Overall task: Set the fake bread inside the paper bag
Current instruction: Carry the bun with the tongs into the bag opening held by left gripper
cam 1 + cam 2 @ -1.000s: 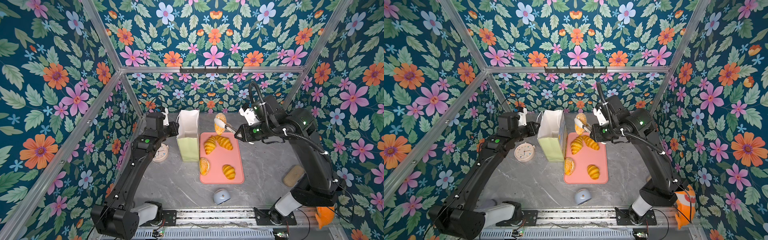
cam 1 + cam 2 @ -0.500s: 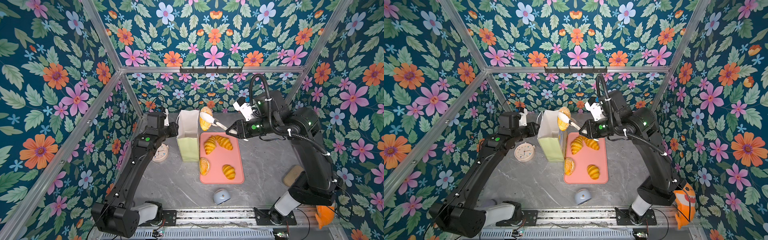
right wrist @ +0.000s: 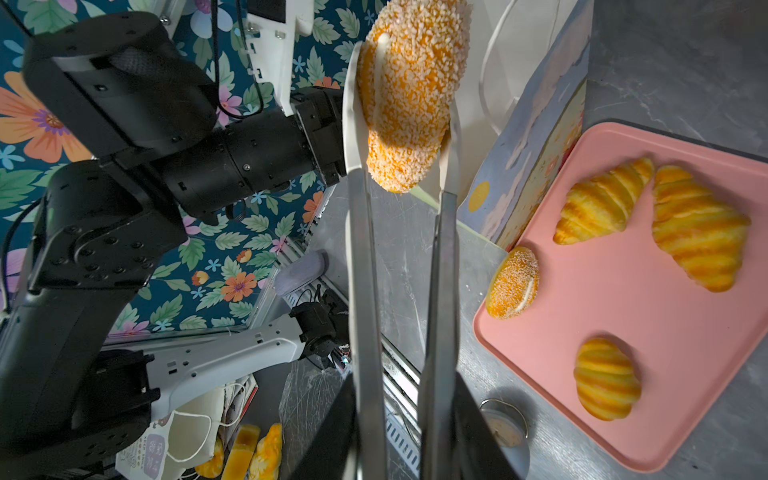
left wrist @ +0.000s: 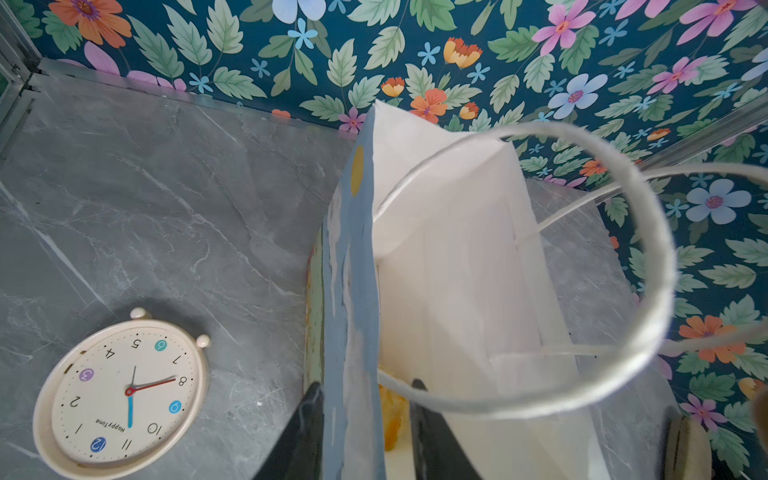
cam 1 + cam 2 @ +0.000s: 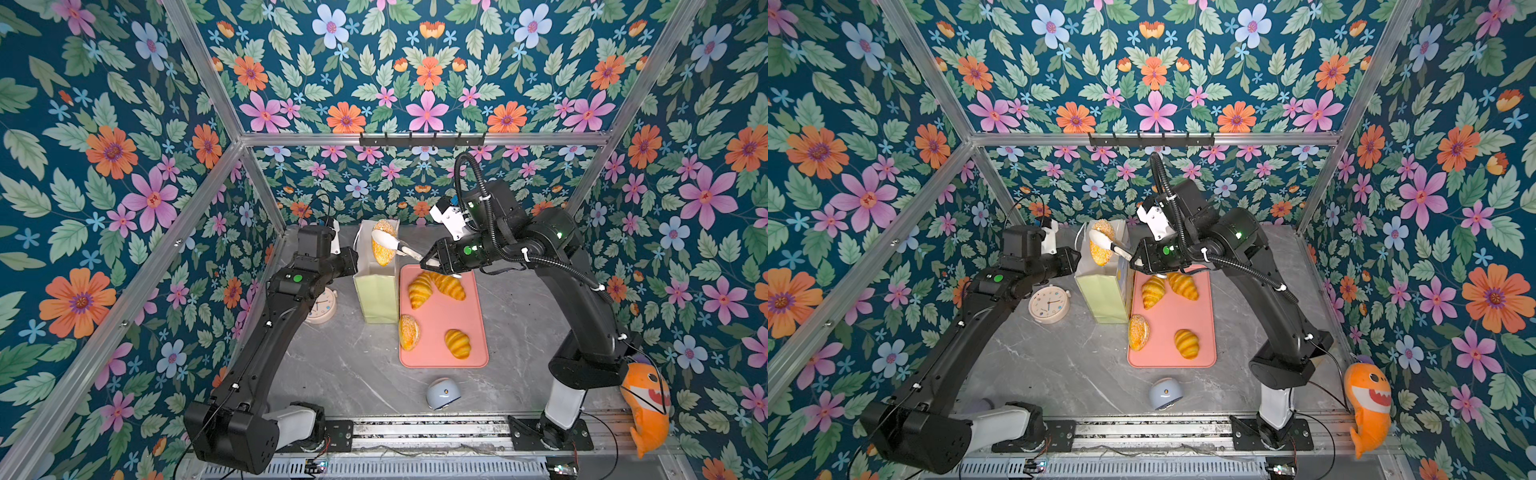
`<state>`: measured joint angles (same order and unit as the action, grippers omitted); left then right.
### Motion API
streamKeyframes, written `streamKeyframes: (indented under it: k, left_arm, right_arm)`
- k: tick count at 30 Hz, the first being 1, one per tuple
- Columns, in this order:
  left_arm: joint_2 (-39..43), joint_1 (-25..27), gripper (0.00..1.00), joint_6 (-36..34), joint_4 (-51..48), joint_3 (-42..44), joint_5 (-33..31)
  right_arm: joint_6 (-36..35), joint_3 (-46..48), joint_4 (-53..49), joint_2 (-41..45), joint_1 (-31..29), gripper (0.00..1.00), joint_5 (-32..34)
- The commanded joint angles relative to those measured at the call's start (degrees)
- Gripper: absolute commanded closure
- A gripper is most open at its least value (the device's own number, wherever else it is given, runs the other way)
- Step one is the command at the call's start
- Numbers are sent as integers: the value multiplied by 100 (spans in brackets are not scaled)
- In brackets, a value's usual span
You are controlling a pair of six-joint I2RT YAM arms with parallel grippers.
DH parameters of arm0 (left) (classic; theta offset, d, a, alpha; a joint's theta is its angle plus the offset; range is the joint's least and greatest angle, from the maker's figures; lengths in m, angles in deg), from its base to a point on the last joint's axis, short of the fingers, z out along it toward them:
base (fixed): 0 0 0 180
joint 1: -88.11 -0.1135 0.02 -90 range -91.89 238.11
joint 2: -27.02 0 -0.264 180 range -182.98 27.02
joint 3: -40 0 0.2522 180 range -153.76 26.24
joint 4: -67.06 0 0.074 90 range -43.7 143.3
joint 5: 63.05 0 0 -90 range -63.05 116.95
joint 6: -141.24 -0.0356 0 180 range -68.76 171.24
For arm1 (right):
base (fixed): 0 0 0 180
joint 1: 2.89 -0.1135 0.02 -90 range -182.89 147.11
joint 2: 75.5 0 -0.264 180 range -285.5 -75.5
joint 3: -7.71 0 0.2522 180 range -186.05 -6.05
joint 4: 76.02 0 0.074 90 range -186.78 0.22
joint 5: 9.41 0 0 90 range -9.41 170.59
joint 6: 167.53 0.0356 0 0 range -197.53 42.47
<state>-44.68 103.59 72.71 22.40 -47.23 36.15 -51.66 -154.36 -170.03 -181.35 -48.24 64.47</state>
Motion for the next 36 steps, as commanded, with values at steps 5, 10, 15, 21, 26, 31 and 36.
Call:
streamKeyframes:
  k: [5, 10, 15, 21, 26, 31, 36]
  left_arm:
    - [-2, -6, 65, 94, 169, 69, 61]
    - [-39, -2, 66, 103, 233, 98, 109]
    - [-68, -4, 66, 103, 267, 110, 149]
    - [-72, -6, 67, 129, 320, 120, 184]
    - [-76, 0, 67, 138, 330, 126, 188]
    - [-99, 7, 68, 146, 360, 140, 215]
    - [-99, 7, 68, 163, 382, 157, 249]
  right_arm:
    - [68, -263, 137, -300, -187, 69, 490]
    - [102, -346, 96, -436, -246, 69, 786]
    - [143, -204, 318, -494, -341, 69, 964]
    - [128, -390, 347, -750, -515, 69, 1280]
    - [99, -587, 185, -946, -572, 69, 1609]
    - [64, -591, 172, -1007, -631, 69, 1902]
    - [20, -583, 187, -1093, -672, 69, 2021]
